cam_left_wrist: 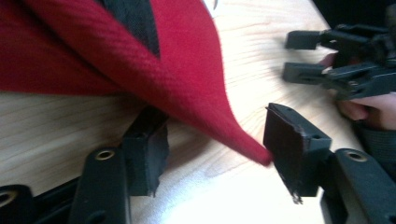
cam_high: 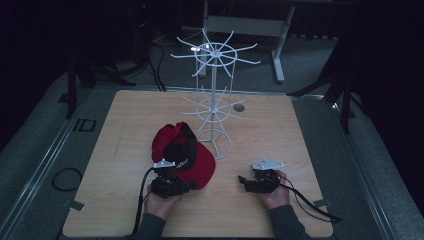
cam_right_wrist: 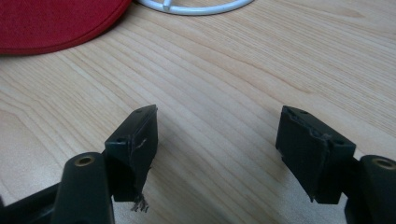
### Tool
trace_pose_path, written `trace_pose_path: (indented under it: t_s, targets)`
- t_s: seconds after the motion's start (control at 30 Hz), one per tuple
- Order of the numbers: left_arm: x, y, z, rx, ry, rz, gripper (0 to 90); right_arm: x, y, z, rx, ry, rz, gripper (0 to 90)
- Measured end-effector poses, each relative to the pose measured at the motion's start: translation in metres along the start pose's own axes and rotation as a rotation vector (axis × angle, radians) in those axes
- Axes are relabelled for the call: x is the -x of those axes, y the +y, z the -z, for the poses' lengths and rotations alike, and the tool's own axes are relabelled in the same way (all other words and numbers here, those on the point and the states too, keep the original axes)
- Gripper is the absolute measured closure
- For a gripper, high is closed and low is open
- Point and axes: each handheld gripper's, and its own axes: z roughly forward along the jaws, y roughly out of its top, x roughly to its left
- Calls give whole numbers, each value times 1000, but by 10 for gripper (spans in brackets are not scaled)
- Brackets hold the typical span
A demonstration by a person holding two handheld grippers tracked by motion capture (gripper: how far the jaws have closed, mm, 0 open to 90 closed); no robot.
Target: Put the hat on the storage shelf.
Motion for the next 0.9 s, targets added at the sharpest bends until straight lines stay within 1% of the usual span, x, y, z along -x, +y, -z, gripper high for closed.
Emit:
trace_pose_path:
  t_s: [0.03, 0.07, 0.1, 0.13, 0.17, 0.27, 0.3, 0.37, 0.5, 0.6, 0.63, 0.7, 0.8, 0.9]
  targets:
    - [-1, 1, -1, 0, 8, 9, 443, 0, 0, 0, 0, 0, 0, 292]
    - [-3, 3, 0, 3, 22, 28, 477, 0, 0, 0, 0, 0, 0, 292]
    - [-3, 3, 0, 3, 22, 28, 487, 0, 0, 0, 0, 0, 0, 292]
    - [-6, 5, 2, 5, 29, 40, 487, 0, 0, 0, 0, 0, 0, 292]
    - [-11, 7, 6, 17, 47, 56, 506, 0, 0, 0, 0, 0, 0, 292]
    - [-22, 12, 13, 40, 81, 81, 585, 0, 0, 0, 1, 1, 2, 292]
    - [-25, 13, 15, 45, 89, 83, 604, 0, 0, 0, 1, 1, 2, 292]
    - [-32, 17, 18, 57, 102, 98, 637, 0, 0, 0, 1, 1, 2, 292]
    - [-43, 24, 22, 71, 133, 101, 677, 0, 0, 0, 1, 1, 3, 292]
    - [-49, 31, 24, 65, 165, 87, 707, 0, 0, 0, 1, 1, 2, 292]
    - [-51, 33, 24, 64, 174, 89, 718, 0, 0, 0, 1, 1, 2, 292]
    - [-55, 36, 23, 46, 185, 78, 738, 0, 0, 0, 2, 1, 1, 292]
    - [-58, 39, 21, 39, 167, 92, 744, 0, 0, 0, 3, 1, 4, 292]
    - [-59, 41, 16, 25, 143, 99, 708, 0, 0, 0, 1, 2, 2, 291]
